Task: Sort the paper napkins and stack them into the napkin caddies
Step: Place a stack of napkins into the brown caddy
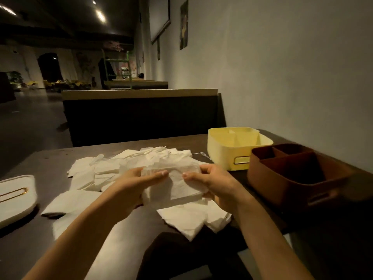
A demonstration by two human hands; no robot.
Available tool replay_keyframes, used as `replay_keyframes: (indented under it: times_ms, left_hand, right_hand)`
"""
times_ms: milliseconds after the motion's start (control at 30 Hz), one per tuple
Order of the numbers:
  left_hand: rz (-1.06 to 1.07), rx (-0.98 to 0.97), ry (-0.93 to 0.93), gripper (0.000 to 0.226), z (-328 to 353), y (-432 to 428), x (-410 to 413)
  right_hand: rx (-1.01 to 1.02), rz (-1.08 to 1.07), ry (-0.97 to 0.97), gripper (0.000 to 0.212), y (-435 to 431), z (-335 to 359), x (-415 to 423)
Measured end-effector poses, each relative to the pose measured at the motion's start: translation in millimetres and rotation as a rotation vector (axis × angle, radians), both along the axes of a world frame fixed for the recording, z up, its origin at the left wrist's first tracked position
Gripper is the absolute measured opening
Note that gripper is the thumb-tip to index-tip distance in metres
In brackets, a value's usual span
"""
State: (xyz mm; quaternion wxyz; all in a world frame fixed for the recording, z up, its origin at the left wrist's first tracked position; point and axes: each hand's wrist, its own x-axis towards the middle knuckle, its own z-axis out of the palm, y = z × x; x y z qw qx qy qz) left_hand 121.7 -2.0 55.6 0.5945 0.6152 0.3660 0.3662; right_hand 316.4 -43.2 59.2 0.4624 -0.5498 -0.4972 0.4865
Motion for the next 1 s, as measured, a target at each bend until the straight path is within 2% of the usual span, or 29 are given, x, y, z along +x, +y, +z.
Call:
replay_keyframes:
  times_ms: [67, 200, 333, 433, 500, 567, 667, 800, 867, 1000]
  left_hand:
    - [-0.054, -0.058, -0.033, 0.063, 9.9, 4.0, 27.8]
    - [-0.133, -0.128, -0.072, 0.037, 36.5, 1.5, 86.8]
    - [-0.192, -0.196, -0.075, 0.036, 60.0, -3.1, 152.8]
    - [-0.3, -0.278, -0.091, 0.009, 73.9, -11.3, 208.2]
    - [-0.345, -0.319, -0.044, 0.003, 72.7, -16.4, 243.7]
    - [-0.356, -0.374, 0.042, 0.01, 63.7, -16.9, 272.4]
    - [-0.335, -0.423, 0.174, 0.037, 59.2, -20.1, 297.0]
    - [-0.27, -0.332, 0.393, 0.058, 65.0, -10.6, 307.9]
    - [-0.235, -0.323, 0.505, 0.065, 66.4, -1.5, 305.3]
    - [-0.227, -0.315, 0.61, 0.059, 70.0, 11.8, 291.6]
  right_hand:
    - [0.019, -0.05, -0.005, 0.028, -2.6, 11.4, 25.5]
    - [0.035, -0.151, -0.015, 0.026, -13.4, 40.6, 76.3]
    - [0.045, -0.279, -0.073, 0.021, -32.9, 77.2, 138.6]
    - [0.012, -0.331, -0.165, 0.039, -46.3, 97.7, 189.1]
    - [-0.059, -0.354, -0.188, 0.049, -53.9, 100.2, 218.4]
    - [-0.16, -0.368, -0.214, 0.047, -60.2, 95.9, 240.9]
    - [-0.307, -0.379, -0.287, 0.049, -62.3, 85.0, 259.5]
    - [-0.388, -0.334, -0.267, 0.038, -56.9, 82.0, 262.9]
    - [-0.396, -0.313, -0.235, 0.03, -51.6, 80.8, 258.8]
    - [-0.409, -0.283, -0.249, 0.035, -41.7, 73.8, 249.4]
